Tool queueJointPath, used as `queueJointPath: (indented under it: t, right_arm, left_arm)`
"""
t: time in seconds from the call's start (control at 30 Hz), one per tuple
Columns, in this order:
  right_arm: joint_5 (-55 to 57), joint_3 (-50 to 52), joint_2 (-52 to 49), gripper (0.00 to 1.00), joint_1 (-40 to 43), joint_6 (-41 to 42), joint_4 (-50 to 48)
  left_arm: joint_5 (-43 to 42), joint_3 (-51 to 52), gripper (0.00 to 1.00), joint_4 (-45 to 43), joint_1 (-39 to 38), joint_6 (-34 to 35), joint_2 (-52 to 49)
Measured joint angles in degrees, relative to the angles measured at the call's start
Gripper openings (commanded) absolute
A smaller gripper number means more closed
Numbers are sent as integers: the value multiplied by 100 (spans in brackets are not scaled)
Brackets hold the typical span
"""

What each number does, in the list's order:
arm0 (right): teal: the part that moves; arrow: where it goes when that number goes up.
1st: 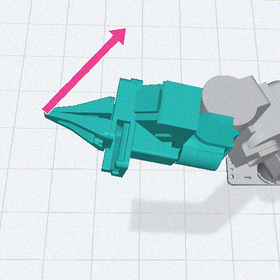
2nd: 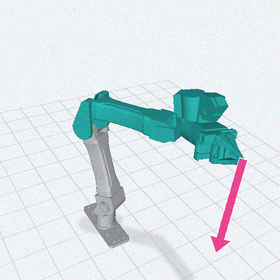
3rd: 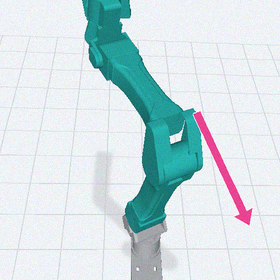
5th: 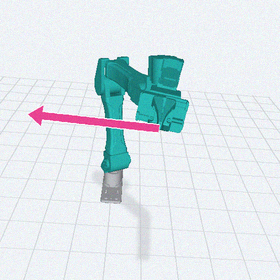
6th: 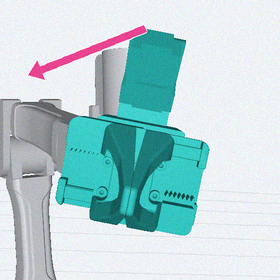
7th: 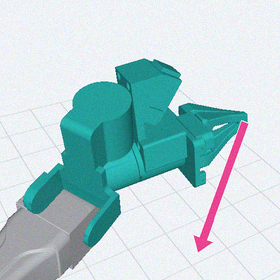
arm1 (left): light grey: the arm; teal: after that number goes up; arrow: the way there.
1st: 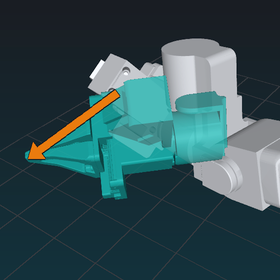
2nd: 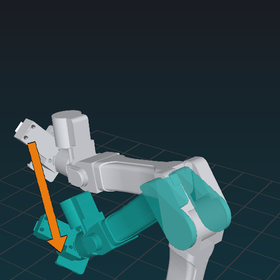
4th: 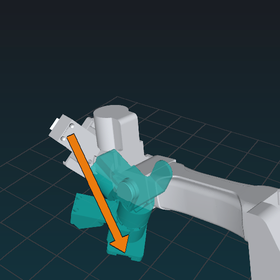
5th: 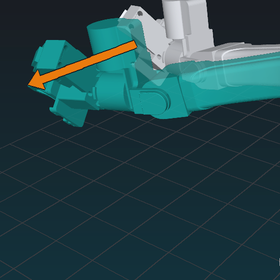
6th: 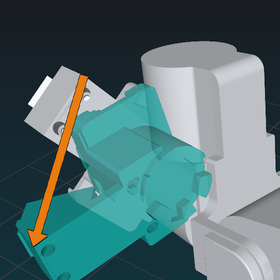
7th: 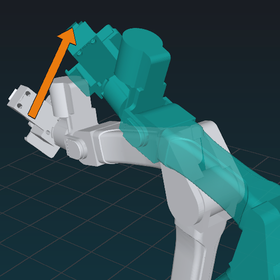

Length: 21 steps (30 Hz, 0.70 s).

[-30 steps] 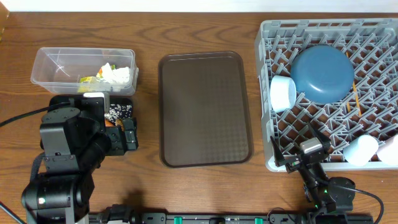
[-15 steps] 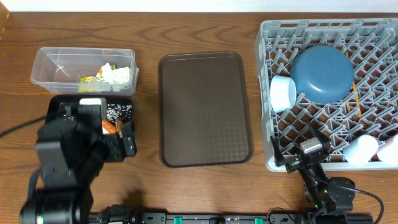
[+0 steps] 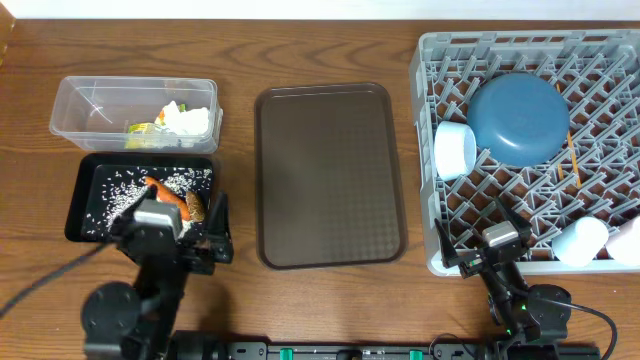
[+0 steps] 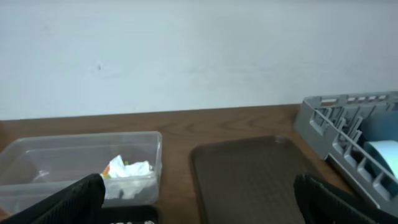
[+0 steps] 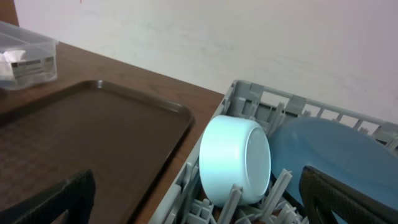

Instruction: Sort waste into correct bins and load items into the dishwasher rack

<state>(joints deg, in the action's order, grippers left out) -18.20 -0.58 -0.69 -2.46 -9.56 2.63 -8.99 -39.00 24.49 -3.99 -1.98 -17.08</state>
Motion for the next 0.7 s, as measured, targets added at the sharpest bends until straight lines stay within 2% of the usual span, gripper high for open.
queueJointPath:
  t: [0.4,0.7]
  right_arm:
    - [-4,0,0,99,0,11,0]
    - [-2,0,0,99,0,11,0]
  left_arm:
    - [39,2146,98,-1104,-31,0,1432]
    - [39,3062,98,-1790,-31,0,1644]
